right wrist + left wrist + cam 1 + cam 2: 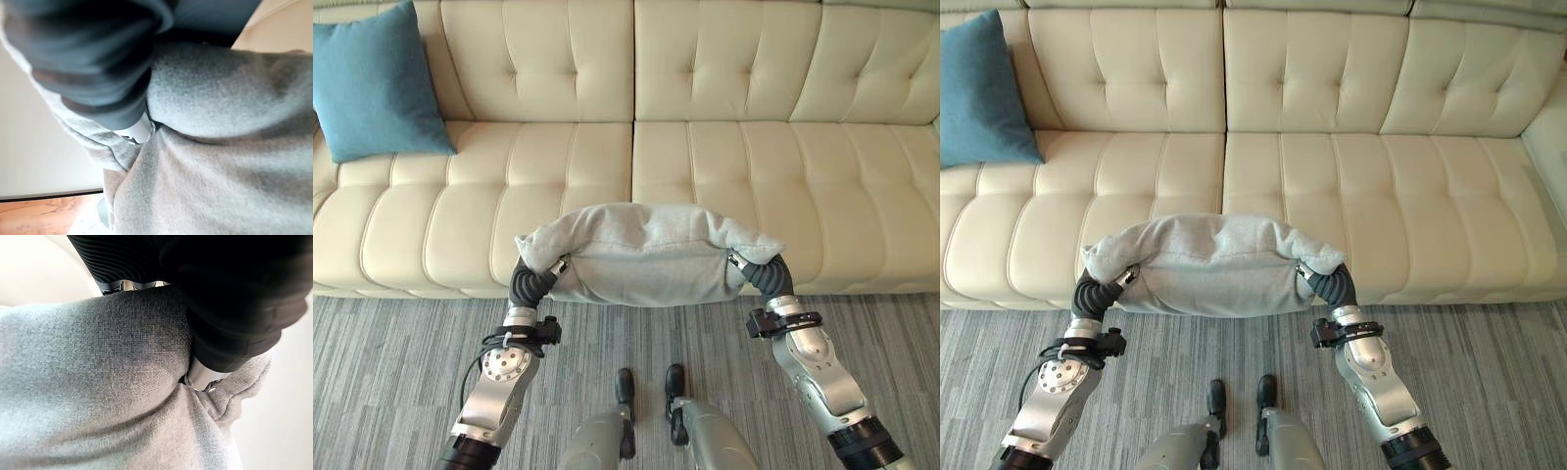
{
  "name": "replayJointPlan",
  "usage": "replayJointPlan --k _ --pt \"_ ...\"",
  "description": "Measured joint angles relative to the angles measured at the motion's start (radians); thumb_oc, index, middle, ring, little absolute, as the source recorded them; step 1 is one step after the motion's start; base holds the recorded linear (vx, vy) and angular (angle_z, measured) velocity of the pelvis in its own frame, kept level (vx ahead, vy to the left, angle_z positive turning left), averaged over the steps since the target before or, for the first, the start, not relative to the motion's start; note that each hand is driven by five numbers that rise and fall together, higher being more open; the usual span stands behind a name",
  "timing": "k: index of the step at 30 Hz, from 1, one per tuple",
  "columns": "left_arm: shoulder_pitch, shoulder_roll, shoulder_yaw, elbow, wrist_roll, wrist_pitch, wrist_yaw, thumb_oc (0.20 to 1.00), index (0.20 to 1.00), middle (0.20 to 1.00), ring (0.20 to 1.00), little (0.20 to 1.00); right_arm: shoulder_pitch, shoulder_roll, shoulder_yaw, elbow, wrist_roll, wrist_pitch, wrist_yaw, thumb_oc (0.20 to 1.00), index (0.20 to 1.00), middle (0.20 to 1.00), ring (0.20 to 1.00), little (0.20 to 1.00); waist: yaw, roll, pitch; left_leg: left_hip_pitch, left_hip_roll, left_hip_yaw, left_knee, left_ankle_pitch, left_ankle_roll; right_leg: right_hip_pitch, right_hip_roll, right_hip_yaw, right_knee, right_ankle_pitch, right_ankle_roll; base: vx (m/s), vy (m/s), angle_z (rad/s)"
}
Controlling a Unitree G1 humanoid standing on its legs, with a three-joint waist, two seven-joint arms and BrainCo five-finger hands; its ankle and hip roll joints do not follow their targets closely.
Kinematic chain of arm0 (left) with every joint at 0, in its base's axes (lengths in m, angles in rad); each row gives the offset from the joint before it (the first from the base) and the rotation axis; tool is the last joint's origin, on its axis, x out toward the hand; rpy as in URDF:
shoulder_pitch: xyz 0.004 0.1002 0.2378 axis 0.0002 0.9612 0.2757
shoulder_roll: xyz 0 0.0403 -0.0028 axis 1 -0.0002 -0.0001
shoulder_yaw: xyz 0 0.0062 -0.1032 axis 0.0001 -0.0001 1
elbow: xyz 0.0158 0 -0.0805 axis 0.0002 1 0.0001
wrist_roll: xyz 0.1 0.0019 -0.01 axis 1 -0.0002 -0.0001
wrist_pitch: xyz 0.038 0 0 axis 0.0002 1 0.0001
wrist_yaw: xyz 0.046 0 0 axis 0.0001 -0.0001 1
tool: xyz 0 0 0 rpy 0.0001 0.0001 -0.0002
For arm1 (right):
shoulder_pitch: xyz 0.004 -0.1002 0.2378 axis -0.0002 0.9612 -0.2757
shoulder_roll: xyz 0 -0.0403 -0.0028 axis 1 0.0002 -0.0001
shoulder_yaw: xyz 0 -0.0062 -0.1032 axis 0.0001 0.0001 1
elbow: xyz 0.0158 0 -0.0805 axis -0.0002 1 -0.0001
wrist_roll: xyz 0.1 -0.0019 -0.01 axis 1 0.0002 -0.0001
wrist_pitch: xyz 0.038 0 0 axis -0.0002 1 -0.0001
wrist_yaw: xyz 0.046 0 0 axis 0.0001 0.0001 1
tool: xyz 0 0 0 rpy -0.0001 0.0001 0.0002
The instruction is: Pick up all the scattered cushions and arrange them neatly on the sofa.
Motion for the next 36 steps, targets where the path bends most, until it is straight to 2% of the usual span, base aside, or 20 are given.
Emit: replayJointPlan --k 7,11,12,13,15,17,18,19,20,22,23,24,25,26,27,28,30,32,33,36 --pt "0.023 0.000 0.012 -0.017 0.000 0.003 -0.023 0.200 0.200 0.200 0.200 0.200 0.024 0.000 -0.013 -0.016 -0.001 0.003 0.033 0.200 0.200 0.200 0.200 0.200 0.014 0.004 -0.023 0.026 -0.002 0.000 -0.007 0.000 0.001 0.046 0.011 0.032 -0.070 0.034 0.005 0.10 0.067 -0.13" --pt "0.032 0.002 0.016 -0.017 0.000 0.009 -0.047 0.200 0.200 0.200 0.200 0.200 0.042 0.000 -0.027 -0.016 -0.001 0.006 0.052 0.200 0.200 0.200 0.200 0.200 0.021 0.006 -0.025 0.032 -0.005 0.000 -0.008 -0.018 0.023 0.025 0.015 0.062 -0.038 0.036 0.017 0.05 0.164 -0.28" --pt "0.032 0.002 0.018 -0.016 0.000 0.010 -0.054 0.200 0.200 0.200 0.200 0.200 0.044 0.000 -0.030 -0.016 -0.002 0.010 0.057 0.200 0.200 0.200 0.200 0.200 0.020 0.008 -0.024 0.027 -0.003 0.004 -0.008 -0.022 0.029 -0.021 0.016 0.070 0.037 0.031 0.024 0.17 0.214 -0.32" --pt "0.039 0.001 0.018 -0.013 0.000 0.017 -0.062 0.200 0.200 0.200 0.200 0.200 0.061 0.001 -0.030 -0.017 -0.002 0.018 0.061 0.200 0.200 0.200 0.200 0.200 0.004 0.012 -0.023 0.026 -0.006 0.008 -0.003 -0.046 0.048 -0.128 0.007 0.090 0.238 0.005 0.067 0.25 0.174 -0.19" --pt "0.057 -0.009 0.010 -0.010 0.005 0.024 -0.061 0.200 0.200 0.200 0.200 0.200 0.087 0.004 -0.030 -0.017 -0.003 0.020 0.067 0.200 0.200 0.200 0.200 0.200 -0.013 0.019 -0.022 0.032 -0.022 0.002 0.002 -0.058 0.065 -0.233 -0.008 0.106 0.398 -0.060 0.116 0.38 0.053 -0.07" --pt "0.056 -0.007 0.010 -0.009 0.005 0.030 -0.062 0.200 0.200 0.200 0.200 0.200 0.093 0.003 -0.029 -0.017 -0.003 0.021 0.067 0.200 0.200 0.200 0.200 0.200 -0.019 0.034 -0.013 0.025 -0.023 -0.003 0.003 -0.068 0.052 -0.302 -0.010 0.075 0.281 -0.071 0.119 0.54 -0.073 0.02" --pt "0.051 -0.012 0.010 0.002 0.005 0.032 -0.062 0.200 0.200 0.200 0.200 0.200 0.110 0.007 -0.028 -0.016 -0.004 0.022 0.068 0.200 0.200 0.200 0.200 0.200 -0.027 0.028 -0.017 0.031 -0.031 -0.011 -0.013 -0.097 0.009 -0.303 -0.025 0.014 0.076 -0.059 0.133 0.60 -0.113 0.42" --pt "0.035 -0.017 0.009 0.021 0.008 0.032 -0.067 0.200 0.200 0.200 0.200 0.200 0.126 0.006 -0.034 -0.016 -0.004 0.023 0.068 0.200 0.200 0.200 0.200 0.200 -0.038 0.018 -0.012 0.023 -0.047 -0.032 0.036 -0.114 0.030 -0.284 -0.038 -0.001 -0.062 -0.037 0.164 0.60 -0.139 0.64" --pt "0.027 -0.052 0.008 0.053 0.029 0.041 -0.070 0.200 0.200 0.200 0.200 0.200 0.149 0.007 -0.039 -0.015 -0.004 0.038 0.070 0.200 0.200 0.200 0.200 0.200 -0.040 0.015 -0.013 0.016 -0.056 -0.050 0.111 -0.161 0.037 -0.271 -0.041 0.039 -0.087 -0.018 0.157 0.65 -0.230 0.93" --pt "0.037 -0.099 -0.018 0.056 0.034 0.046 -0.078 0.200 0.200 0.200 0.200 0.200 0.207 0.009 -0.072 -0.015 -0.004 0.043 0.069 0.200 0.200 0.200 0.200 0.200 -0.067 0.036 -0.025 0.033 -0.051 -0.129 0.150 -0.205 0.030 -0.245 -0.038 0.092 0.011 0.009 0.120 0.46 -0.256 1.12" --pt "0.051 -0.101 -0.039 0.052 0.034 0.046 -0.089 0.200 0.200 0.200 0.200 0.200 0.237 0.008 -0.094 -0.011 -0.004 0.045 0.071 0.200 0.200 0.200 0.200 0.200 -0.075 0.047 -0.030 0.061 -0.031 -0.154 0.151 -0.206 -0.010 -0.218 -0.019 0.078 0.090 0.007 0.079 0.17 -0.138 1.08" --pt "0.076 -0.089 -0.052 0.041 0.034 0.047 -0.107 0.200 0.200 0.200 0.200 0.200 0.270 -0.001 -0.106 -0.013 -0.004 0.046 0.076 0.200 0.200 0.200 0.200 0.200 -0.085 0.049 -0.047 0.063 -0.010 -0.172 0.199 -0.228 -0.045 -0.154 -0.004 0.044 0.089 -0.004 0.061 0.15 -0.102 1.07" --pt "0.090 -0.059 -0.058 0.022 0.034 0.046 -0.125 0.200 0.200 0.200 0.200 0.200 0.282 -0.005 -0.112 -0.016 -0.004 0.044 0.087 0.200 0.200 0.200 0.200 0.200 -0.084 0.028 -0.056 0.003 -0.003 -0.161 0.358 -0.238 -0.072 -0.105 0.003 0.033 0.041 0.077 -0.030 0.19 -0.109 0.70" --pt "0.093 -0.056 -0.056 0.020 0.034 0.047 -0.126 0.200 0.200 0.200 0.200 0.200 0.277 -0.008 -0.112 -0.017 -0.004 0.044 0.090 0.200 0.200 0.200 0.200 0.200 -0.078 0.034 -0.061 -0.025 0.015 -0.160 0.416 -0.234 -0.078 -0.099 0.021 0.027 0.045 0.067 -0.034 0.26 -0.135 0.33" --pt "0.077 -0.049 -0.043 0.017 0.032 0.047 -0.132 0.200 0.200 0.200 0.200 0.200 0.226 -0.016 -0.110 -0.001 -0.004 0.042 0.091 0.200 0.200 0.200 0.200 0.200 -0.077 0.041 -0.061 -0.081 0.040 -0.150 0.550 -0.222 -0.097 -0.069 0.060 0.037 0.030 0.039 -0.069 0.29 -0.092 -0.46" --pt "0.053 -0.049 -0.035 0.018 0.031 0.046 -0.131 0.200 0.200 0.200 0.200 0.200 0.180 -0.012 -0.112 0.005 -0.005 0.046 0.086 0.200 0.200 0.200 0.200 0.200 -0.057 0.025 -0.059 -0.119 0.064 -0.135 0.547 -0.250 -0.103 -0.060 0.082 0.063 0.027 0.042 -0.072 0.18 -0.016 -0.41" --pt "0.024 -0.047 -0.036 0.020 0.032 0.047 -0.136 0.200 0.200 0.200 0.200 0.200 0.171 -0.011 -0.132 0.005 -0.004 0.044 0.076 0.200 0.200 0.200 0.200 0.200 -0.072 0.002 -0.054 -0.135 0.067 -0.114 0.442 -0.257 -0.090 -0.030 0.080 0.106 0.002 0.040 -0.070 0.08 0.046 -0.12" --pt "-0.012 -0.044 -0.034 0.020 0.032 0.045 -0.136 0.200 0.200 0.200 0.200 0.200 0.143 -0.006 -0.137 0.005 -0.004 0.042 0.063 0.200 0.200 0.200 0.200 0.200 -0.069 -0.059 -0.041 -0.158 0.053 -0.085 0.252 -0.242 -0.093 0.023 0.066 0.140 -0.042 0.041 -0.069 0.06 0.081 -0.25" --pt "-0.025 -0.039 -0.032 0.021 0.032 0.045 -0.132 0.200 0.200 0.200 0.200 0.200 0.129 0.004 -0.140 0.004 -0.004 0.037 0.052 0.200 0.200 0.200 0.200 0.200 -0.070 -0.070 -0.039 -0.202 0.053 -0.084 0.185 -0.152 -0.086 0.056 0.078 0.101 -0.045 0.039 -0.067 0.13 0.143 -0.49" --pt "-0.013 -0.036 -0.035 0.022 0.033 0.046 -0.132 0.200 0.200 0.200 0.200 0.200 0.152 0.019 -0.139 -0.004 -0.007 0.032 0.048 0.200 0.200 0.200 0.200 0.200 -0.073 -0.071 -0.042 -0.154 0.054 -0.059 0.177 -0.079 -0.051 0.110 0.100 0.099 -0.029 0.021 -0.036 0.13 0.171 -0.37"
